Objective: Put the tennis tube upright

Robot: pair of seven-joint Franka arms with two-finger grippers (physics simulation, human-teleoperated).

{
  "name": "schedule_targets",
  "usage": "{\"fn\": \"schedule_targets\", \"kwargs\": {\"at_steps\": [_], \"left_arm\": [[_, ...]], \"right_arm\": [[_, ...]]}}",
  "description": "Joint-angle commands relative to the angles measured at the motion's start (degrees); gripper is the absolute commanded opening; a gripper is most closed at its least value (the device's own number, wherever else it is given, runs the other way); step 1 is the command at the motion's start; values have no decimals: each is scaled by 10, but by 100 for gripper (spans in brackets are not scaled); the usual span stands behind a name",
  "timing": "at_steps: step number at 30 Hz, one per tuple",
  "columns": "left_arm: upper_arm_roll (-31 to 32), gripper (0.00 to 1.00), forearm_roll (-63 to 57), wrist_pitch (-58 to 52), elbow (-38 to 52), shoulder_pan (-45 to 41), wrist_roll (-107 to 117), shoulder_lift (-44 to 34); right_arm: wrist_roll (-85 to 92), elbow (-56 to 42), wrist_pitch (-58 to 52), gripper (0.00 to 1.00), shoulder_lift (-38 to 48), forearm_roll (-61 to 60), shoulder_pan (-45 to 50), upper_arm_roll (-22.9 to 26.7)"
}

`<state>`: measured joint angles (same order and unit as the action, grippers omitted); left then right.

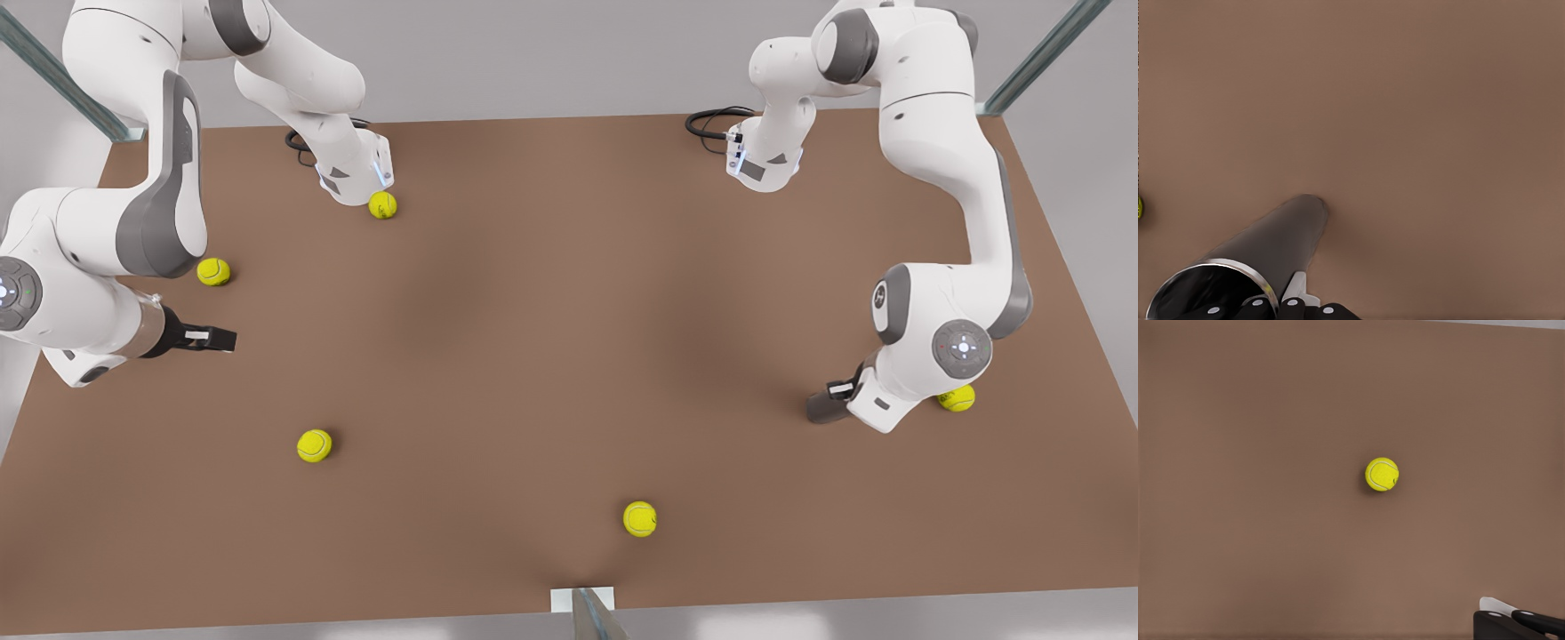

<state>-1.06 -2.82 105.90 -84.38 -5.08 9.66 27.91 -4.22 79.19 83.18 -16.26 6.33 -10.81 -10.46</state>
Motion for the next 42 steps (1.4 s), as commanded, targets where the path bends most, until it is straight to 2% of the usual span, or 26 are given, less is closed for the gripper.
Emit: {"fn": "schedule_targets", "kwargs": {"at_steps": [1, 9, 10, 11, 27, 35, 38, 42], "left_arm": [[0, 21, 21, 0, 0, 0, -1, 0], [0, 21, 21, 8, 0, 0, -2, 7], [0, 47, 20, 8, 0, 0, -2, 7], [0, 100, 19, 8, 0, -1, -2, 7], [0, 100, 19, 4, 1, -5, 2, -1], [-1, 100, 19, -8, 1, -4, 0, -36], [0, 100, 19, -24, 2, -1, -1, -63], [1, 100, 19, -126, 4, 2, -10, -137]], "right_arm": [[0, 0, 0, 100, 0, 0, 0, 0], [0, 0, 0, 100, 0, -1, 1, 0], [0, 0, 0, 100, 0, -1, 1, 0], [0, 0, 0, 100, 0, 0, 1, 0], [0, 0, 0, 100, 0, 0, 1, 0], [0, 0, 0, 100, 0, -1, 1, 0], [0, 0, 0, 100, 0, 0, 1, 0], [4, -3, 20, 100, -11, 2, 8, -2]]}}
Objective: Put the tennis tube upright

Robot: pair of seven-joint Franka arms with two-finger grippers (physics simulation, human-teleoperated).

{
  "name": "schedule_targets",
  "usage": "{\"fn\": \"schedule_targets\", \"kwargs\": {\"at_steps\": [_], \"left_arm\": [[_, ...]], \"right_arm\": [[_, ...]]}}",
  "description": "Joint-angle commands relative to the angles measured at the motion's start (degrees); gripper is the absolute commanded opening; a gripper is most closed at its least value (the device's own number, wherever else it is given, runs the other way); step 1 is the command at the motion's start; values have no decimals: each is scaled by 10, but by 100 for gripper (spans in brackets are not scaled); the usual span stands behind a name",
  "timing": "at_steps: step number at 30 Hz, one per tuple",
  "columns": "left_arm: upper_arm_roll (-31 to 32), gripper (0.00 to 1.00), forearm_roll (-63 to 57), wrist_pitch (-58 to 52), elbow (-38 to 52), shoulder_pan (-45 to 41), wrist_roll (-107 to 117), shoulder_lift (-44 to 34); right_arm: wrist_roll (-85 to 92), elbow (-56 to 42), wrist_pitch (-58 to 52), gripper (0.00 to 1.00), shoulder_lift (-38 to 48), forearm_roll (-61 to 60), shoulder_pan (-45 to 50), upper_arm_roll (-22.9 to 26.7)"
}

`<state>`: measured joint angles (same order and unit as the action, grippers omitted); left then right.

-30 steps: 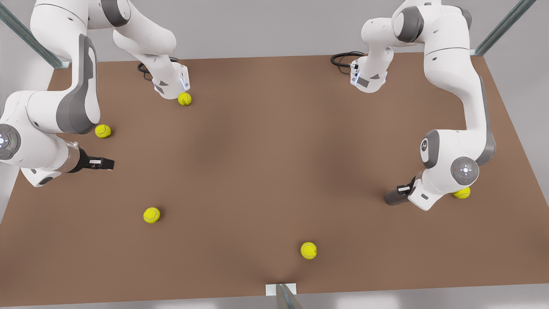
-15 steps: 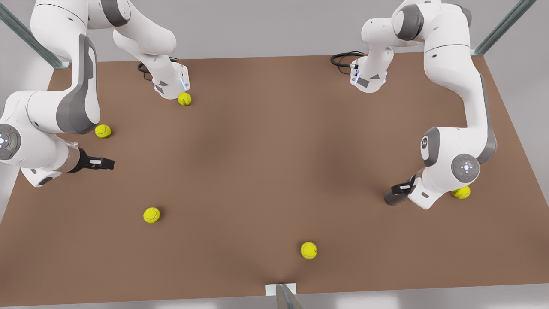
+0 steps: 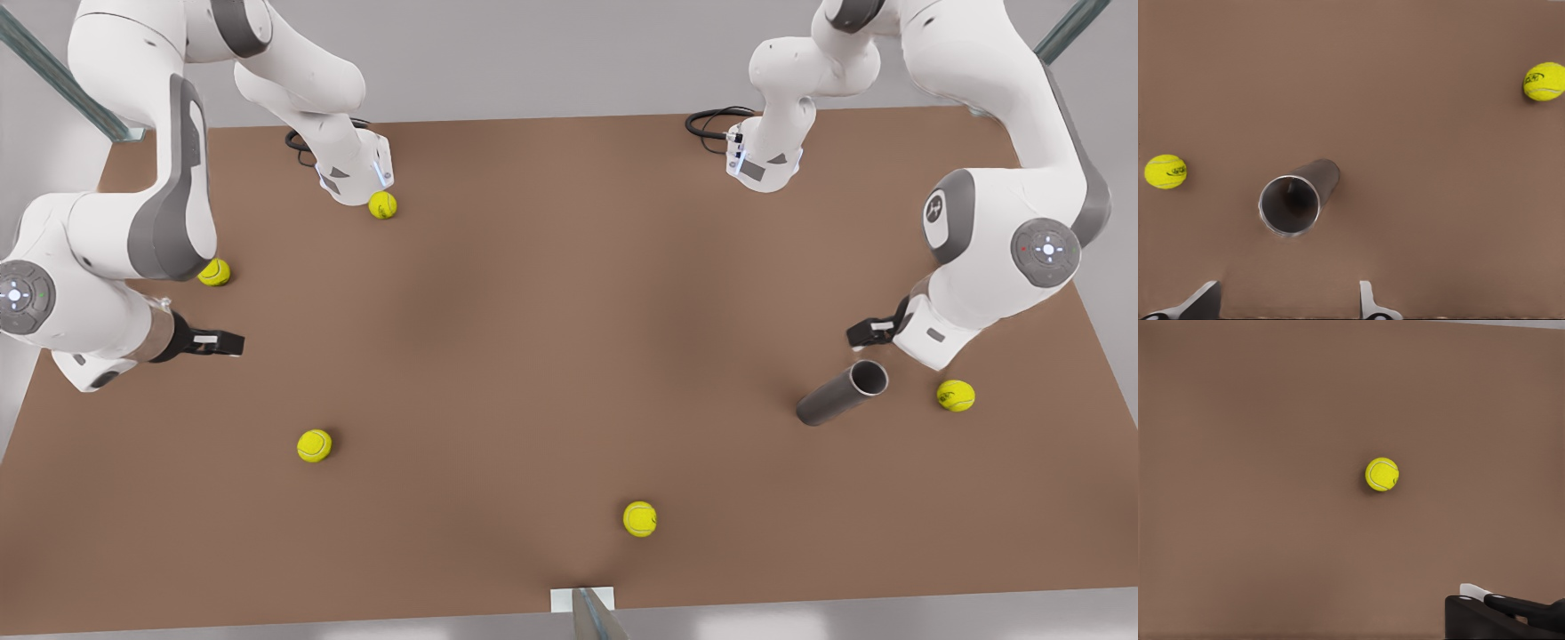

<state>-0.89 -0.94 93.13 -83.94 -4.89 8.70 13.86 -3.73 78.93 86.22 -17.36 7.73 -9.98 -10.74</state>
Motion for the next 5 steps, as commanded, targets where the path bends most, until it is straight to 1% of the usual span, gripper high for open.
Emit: {"fn": "schedule_targets", "kwargs": {"at_steps": [1, 5], "left_arm": [[0, 100, 1, -1, 0, 0, 0, -3], [0, 100, 0, -8, 0, 0, -2, -10]], "right_arm": [[0, 0, 7, 100, 0, 8, 2, -1], [1, -17, 11, 100, 0, 12, 15, -2]]}}
